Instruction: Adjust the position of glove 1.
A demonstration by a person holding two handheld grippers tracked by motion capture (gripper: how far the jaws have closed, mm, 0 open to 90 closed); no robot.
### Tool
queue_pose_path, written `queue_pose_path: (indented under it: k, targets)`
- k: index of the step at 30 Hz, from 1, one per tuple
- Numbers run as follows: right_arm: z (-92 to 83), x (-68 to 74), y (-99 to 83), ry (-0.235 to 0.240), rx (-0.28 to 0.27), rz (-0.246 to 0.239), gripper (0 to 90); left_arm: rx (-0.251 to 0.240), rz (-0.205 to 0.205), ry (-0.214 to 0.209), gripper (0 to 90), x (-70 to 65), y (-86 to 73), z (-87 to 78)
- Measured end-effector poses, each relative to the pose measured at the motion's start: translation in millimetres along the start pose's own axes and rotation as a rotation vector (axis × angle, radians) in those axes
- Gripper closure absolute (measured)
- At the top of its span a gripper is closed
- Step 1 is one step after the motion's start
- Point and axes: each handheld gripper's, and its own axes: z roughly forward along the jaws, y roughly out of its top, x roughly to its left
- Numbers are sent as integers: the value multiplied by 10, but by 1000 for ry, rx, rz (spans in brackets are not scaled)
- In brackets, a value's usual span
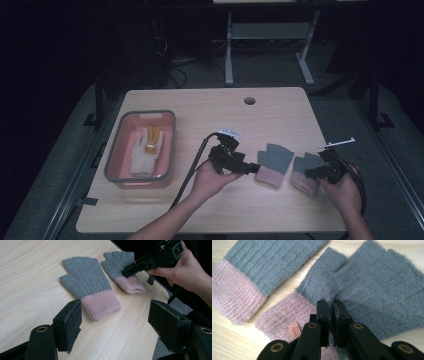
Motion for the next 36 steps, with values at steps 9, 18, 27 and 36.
queue_pose_path:
  k: [9,18,27,36]
  targets:
    - [-105,60,25,17,-14,-11,858,-4,-11,7,271,37,7,-24]
    - [-295,223,133,32,-51,-50,858,-14,-13,15,271,43,5,-80]
    - [-334,558,301,61,-61,-116,857,-22,-18,26,271,82,0,-131]
    - [-165,852,449,93,-37,-150,856,-20,-27,33,271,128,-26,-154]
